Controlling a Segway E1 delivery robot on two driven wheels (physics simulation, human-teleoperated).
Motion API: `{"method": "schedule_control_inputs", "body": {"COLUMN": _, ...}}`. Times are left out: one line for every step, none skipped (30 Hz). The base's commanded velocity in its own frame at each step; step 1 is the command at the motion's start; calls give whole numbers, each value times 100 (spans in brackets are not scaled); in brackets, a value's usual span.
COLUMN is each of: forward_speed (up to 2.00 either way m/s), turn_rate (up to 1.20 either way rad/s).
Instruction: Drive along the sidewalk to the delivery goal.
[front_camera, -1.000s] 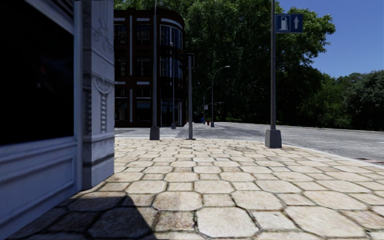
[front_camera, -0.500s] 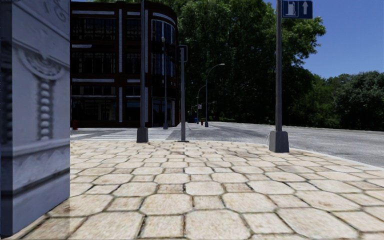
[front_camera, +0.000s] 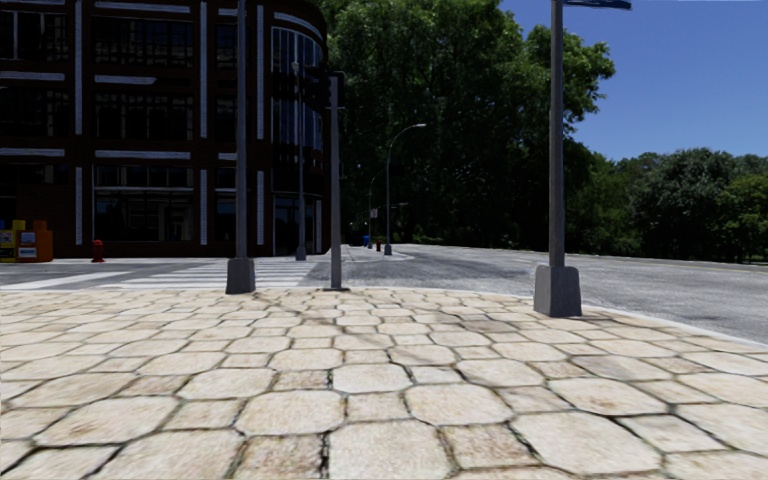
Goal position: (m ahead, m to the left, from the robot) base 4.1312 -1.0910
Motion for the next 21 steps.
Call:
{"method": "schedule_control_inputs", "body": {"forward_speed": 158, "turn_rate": 0}}
{"method": "schedule_control_inputs", "body": {"forward_speed": 158, "turn_rate": 0}}
{"method": "schedule_control_inputs", "body": {"forward_speed": 158, "turn_rate": 0}}
{"method": "schedule_control_inputs", "body": {"forward_speed": 158, "turn_rate": 0}}
{"method": "schedule_control_inputs", "body": {"forward_speed": 158, "turn_rate": 0}}
{"method": "schedule_control_inputs", "body": {"forward_speed": 158, "turn_rate": 0}}
{"method": "schedule_control_inputs", "body": {"forward_speed": 158, "turn_rate": -31}}
{"method": "schedule_control_inputs", "body": {"forward_speed": 158, "turn_rate": -79}}
{"method": "schedule_control_inputs", "body": {"forward_speed": 158, "turn_rate": -120}}
{"method": "schedule_control_inputs", "body": {"forward_speed": 158, "turn_rate": -120}}
{"method": "schedule_control_inputs", "body": {"forward_speed": 158, "turn_rate": -120}}
{"method": "schedule_control_inputs", "body": {"forward_speed": 158, "turn_rate": -120}}
{"method": "schedule_control_inputs", "body": {"forward_speed": 158, "turn_rate": -36}}
{"method": "schedule_control_inputs", "body": {"forward_speed": 158, "turn_rate": 0}}
{"method": "schedule_control_inputs", "body": {"forward_speed": 158, "turn_rate": 0}}
{"method": "schedule_control_inputs", "body": {"forward_speed": 158, "turn_rate": 0}}
{"method": "schedule_control_inputs", "body": {"forward_speed": 158, "turn_rate": 0}}
{"method": "schedule_control_inputs", "body": {"forward_speed": 158, "turn_rate": 0}}
{"method": "schedule_control_inputs", "body": {"forward_speed": 158, "turn_rate": 0}}
{"method": "schedule_control_inputs", "body": {"forward_speed": 158, "turn_rate": 0}}
{"method": "schedule_control_inputs", "body": {"forward_speed": 158, "turn_rate": 0}}
